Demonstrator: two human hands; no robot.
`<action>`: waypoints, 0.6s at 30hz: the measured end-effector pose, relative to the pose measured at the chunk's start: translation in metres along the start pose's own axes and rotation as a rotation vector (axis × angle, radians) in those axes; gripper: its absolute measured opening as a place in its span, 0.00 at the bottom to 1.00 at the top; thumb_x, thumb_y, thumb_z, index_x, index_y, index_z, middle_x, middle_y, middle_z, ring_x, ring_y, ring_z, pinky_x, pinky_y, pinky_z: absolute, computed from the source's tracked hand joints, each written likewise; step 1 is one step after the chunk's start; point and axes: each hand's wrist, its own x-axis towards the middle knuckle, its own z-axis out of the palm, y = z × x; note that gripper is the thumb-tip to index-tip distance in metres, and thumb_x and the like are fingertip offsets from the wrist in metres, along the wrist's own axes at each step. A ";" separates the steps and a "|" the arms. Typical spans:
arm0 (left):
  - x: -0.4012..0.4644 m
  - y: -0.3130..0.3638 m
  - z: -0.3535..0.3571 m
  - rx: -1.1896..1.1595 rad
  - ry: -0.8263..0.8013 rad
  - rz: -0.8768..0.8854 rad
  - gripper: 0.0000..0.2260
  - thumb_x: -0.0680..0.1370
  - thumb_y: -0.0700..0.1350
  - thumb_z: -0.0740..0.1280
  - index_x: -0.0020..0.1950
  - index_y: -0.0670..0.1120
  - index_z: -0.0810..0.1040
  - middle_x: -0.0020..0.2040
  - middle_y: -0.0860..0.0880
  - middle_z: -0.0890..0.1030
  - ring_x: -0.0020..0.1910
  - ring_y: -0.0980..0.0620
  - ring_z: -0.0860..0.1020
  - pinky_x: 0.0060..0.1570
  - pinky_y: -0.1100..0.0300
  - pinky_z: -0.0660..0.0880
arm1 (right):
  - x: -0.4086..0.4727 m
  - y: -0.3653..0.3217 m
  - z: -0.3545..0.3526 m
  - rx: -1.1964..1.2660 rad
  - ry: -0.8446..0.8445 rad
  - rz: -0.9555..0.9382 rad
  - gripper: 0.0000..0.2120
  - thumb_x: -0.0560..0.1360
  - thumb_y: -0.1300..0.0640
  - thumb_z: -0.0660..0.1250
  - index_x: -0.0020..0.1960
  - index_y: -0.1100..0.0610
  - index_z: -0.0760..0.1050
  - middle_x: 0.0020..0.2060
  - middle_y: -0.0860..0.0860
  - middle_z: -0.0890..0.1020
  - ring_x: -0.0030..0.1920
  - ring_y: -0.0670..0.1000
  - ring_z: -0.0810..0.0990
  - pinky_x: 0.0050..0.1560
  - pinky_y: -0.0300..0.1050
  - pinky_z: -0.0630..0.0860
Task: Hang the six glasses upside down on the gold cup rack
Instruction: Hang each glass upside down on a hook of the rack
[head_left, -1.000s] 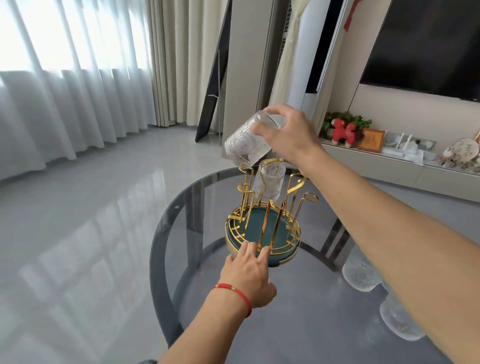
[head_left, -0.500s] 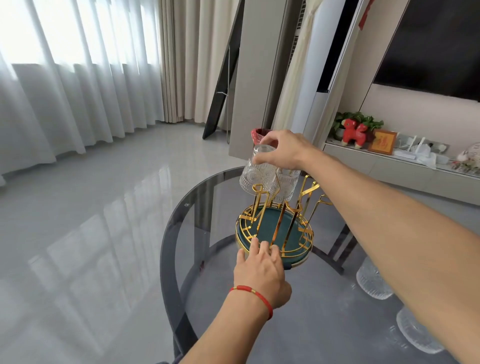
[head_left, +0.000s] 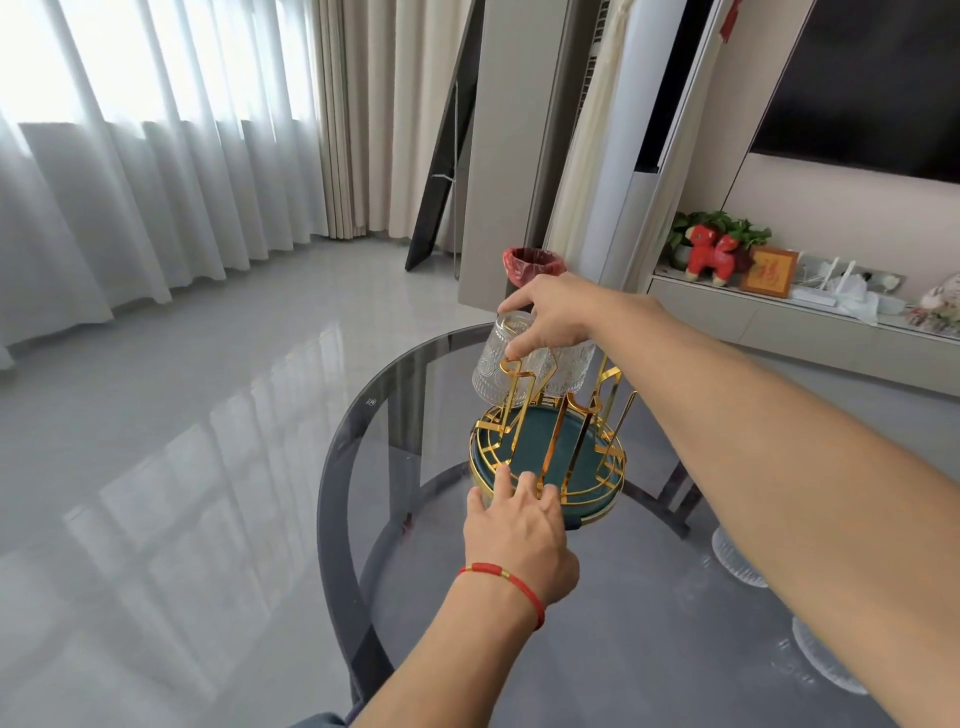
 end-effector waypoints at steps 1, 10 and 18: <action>0.000 0.000 0.000 0.001 -0.004 -0.002 0.26 0.82 0.52 0.65 0.79 0.47 0.64 0.76 0.42 0.67 0.79 0.38 0.58 0.76 0.37 0.63 | -0.001 0.000 0.001 -0.048 0.010 -0.013 0.36 0.72 0.37 0.76 0.77 0.39 0.69 0.73 0.54 0.77 0.73 0.60 0.73 0.70 0.64 0.73; 0.000 0.008 -0.011 -0.313 0.373 0.037 0.08 0.81 0.45 0.68 0.59 0.48 0.77 0.55 0.49 0.83 0.55 0.47 0.79 0.49 0.52 0.81 | -0.055 0.015 0.026 -0.116 0.467 -0.122 0.25 0.82 0.40 0.60 0.76 0.50 0.72 0.69 0.55 0.78 0.71 0.58 0.72 0.69 0.59 0.67; 0.000 0.029 -0.006 -0.516 0.493 0.170 0.22 0.75 0.36 0.68 0.31 0.51 0.58 0.27 0.54 0.63 0.27 0.54 0.61 0.29 0.58 0.61 | -0.179 0.050 0.083 0.271 0.833 0.008 0.16 0.80 0.51 0.61 0.64 0.55 0.78 0.59 0.51 0.82 0.62 0.55 0.75 0.63 0.56 0.71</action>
